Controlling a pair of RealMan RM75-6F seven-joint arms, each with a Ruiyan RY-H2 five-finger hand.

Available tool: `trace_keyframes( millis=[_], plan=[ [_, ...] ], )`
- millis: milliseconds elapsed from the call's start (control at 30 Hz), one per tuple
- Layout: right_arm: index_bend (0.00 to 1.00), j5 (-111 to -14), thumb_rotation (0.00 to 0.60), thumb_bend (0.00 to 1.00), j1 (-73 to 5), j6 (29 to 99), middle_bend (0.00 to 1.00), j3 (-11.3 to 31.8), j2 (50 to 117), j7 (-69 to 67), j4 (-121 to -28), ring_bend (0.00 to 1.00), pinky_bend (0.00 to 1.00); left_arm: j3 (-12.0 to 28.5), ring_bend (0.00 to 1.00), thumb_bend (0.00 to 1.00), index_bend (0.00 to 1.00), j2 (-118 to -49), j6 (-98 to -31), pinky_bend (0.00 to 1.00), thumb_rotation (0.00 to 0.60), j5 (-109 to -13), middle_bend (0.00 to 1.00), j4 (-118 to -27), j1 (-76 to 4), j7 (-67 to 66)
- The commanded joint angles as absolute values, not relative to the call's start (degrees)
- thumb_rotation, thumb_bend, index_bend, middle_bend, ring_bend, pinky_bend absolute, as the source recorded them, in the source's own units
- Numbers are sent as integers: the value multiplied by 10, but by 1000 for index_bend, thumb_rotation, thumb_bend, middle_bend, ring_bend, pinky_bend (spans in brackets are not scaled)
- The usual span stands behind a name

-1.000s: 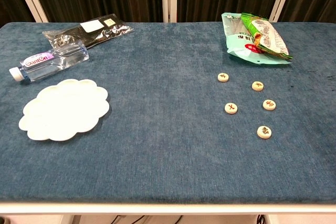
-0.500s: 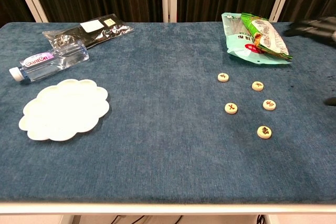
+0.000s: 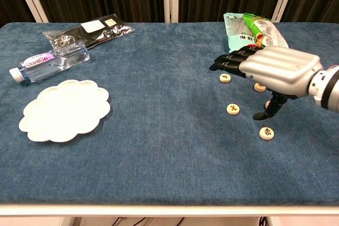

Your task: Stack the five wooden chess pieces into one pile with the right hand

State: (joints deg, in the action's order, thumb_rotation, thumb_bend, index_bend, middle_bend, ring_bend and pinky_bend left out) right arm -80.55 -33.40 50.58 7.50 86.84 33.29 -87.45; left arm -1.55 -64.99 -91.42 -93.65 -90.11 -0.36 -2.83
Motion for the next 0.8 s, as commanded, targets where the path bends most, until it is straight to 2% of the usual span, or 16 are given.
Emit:
trace_keyframes(
  millis=[33,333,800],
  plan=[
    [104,-802,600,114,-341,509,0,72,884,332,-858,0,0,-15,0,236,43,-650,-915,0,600,-937,0,-902,-3,-28],
    [286,-790,600,212,-348,516,0,57,908,325,-829,0,0,-16,0,236,43,-647,-916,0,600,-937,0,-902,-3,-21],
    [392,-779,600,255,-355,526,0,46,925,312,-800,0,0,-13,0,235,44,-646,-917,0,600,-933,0,-900,-1,-15]
  ],
)
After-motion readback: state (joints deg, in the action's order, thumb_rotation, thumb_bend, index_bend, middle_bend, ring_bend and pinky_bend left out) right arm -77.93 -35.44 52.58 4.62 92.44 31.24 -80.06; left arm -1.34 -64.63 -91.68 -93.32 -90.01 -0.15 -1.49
